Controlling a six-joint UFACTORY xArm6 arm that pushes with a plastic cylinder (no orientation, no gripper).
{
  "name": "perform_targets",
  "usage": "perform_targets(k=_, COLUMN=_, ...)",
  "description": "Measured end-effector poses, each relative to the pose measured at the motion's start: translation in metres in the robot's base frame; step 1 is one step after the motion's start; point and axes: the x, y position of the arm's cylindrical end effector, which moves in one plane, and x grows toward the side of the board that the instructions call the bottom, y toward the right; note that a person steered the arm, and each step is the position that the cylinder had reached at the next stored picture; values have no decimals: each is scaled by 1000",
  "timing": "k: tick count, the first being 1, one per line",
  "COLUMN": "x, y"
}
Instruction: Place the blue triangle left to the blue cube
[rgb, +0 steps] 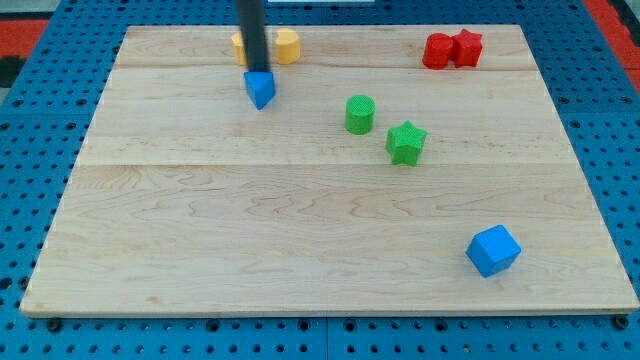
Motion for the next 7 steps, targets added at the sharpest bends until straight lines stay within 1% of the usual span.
perform_targets(k=1, x=34, y=27)
perform_targets(k=2, x=53, y=20)
perform_targets(k=3, x=3, y=32)
perform_targets(k=4, x=-3, y=0)
perform_targets(k=5, x=1, y=-32)
perform_targets(k=6, x=12, y=-36)
perform_targets(k=7, x=12, y=-39)
